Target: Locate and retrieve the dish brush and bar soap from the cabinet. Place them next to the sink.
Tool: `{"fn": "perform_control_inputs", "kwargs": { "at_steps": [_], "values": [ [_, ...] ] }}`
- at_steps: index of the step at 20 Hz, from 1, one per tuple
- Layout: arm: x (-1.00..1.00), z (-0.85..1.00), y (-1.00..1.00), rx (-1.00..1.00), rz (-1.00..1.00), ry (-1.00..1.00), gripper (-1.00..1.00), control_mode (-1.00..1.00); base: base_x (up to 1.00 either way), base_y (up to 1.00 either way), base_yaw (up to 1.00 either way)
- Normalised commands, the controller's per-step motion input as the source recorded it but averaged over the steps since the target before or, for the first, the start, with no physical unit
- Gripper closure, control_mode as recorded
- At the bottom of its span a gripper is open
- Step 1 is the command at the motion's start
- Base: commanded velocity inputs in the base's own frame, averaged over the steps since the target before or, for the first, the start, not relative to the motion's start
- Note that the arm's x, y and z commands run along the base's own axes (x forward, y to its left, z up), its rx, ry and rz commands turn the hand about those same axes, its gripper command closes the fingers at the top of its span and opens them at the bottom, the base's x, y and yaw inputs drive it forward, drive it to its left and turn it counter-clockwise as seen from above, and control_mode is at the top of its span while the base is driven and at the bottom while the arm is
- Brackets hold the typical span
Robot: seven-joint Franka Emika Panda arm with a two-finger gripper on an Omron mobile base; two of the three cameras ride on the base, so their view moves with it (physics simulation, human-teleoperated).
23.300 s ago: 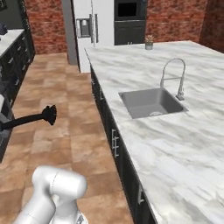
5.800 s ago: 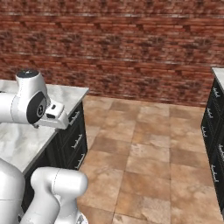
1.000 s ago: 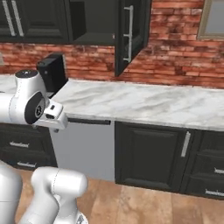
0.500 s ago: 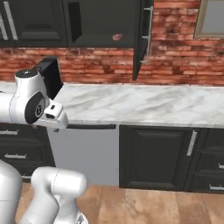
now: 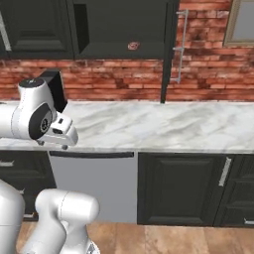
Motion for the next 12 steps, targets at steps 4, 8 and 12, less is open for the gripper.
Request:
{"fn": "perform_control_inputs", "kwargs": {
  "at_steps": [4,8,12],
  "values": [
    [0.0,0.0,0.0,0.0,0.0,0.0,-1.0,1.0,0.47,-0.2,0.0],
    [0.0,0.0,0.0,0.0,0.0,0.0,-1.0,1.0,0.2,-0.41,0.0],
    [0.0,0.0,0.0,0.0,0.0,0.0,-1.0,1.0,0.25,-0.44,-0.08]
  ]
}}
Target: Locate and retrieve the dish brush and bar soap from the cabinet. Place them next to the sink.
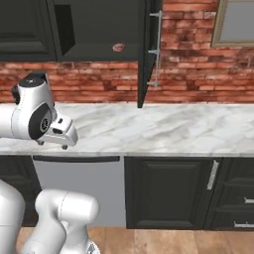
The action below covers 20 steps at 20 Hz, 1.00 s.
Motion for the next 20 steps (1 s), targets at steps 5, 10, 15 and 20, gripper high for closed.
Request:
{"fn": "perform_control_inputs", "kwargs": {
  "at_steps": [5,10,15,20],
  "values": [
    [0.0,0.0,0.0,0.0,0.0,0.0,-1.0,1.0,0.53,0.18,-0.02],
    [0.0,0.0,0.0,0.0,0.0,0.0,-1.0,1.0,0.58,0.48,-0.06],
    [0.0,0.0,0.0,0.0,0.0,0.0,-1.0,1.0,0.27,-0.07,0.01],
    [0.0,0.0,0.0,0.0,0.0,0.0,-1.0,1.0,-0.01,-0.53,0.02]
  ]
}}
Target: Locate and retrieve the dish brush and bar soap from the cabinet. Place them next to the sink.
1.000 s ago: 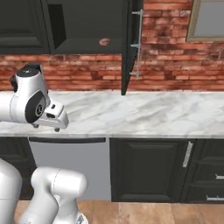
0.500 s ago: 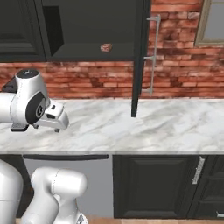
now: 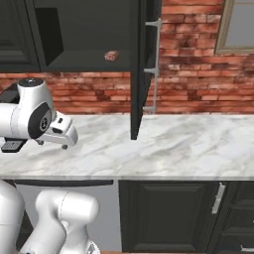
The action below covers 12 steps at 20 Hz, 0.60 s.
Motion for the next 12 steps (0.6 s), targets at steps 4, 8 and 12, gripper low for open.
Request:
{"fn": "perform_control_inputs", "kwargs": {
  "at_steps": [4,8,12],
  "values": [
    [0.0,0.0,0.0,0.0,0.0,0.0,-1.0,1.0,0.37,-0.18,0.01],
    [0.0,0.0,0.0,0.0,0.0,0.0,-1.0,1.0,0.67,0.06,0.0],
    [0.0,0.0,0.0,0.0,0.0,0.0,-1.0,1.0,0.65,0.19,0.0]
  ]
}}
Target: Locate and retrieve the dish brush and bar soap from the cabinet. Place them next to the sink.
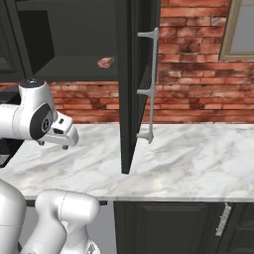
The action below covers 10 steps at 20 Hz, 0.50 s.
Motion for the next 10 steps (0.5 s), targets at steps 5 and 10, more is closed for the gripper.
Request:
{"fn": "perform_control_inputs", "kwargs": {
  "at_steps": [5,10],
  "values": [
    [0.0,0.0,0.0,0.0,0.0,0.0,-1.0,1.0,0.52,0.13,0.0],
    [0.0,0.0,0.0,0.0,0.0,0.0,-1.0,1.0,0.17,0.0,0.0]
  ]
}}
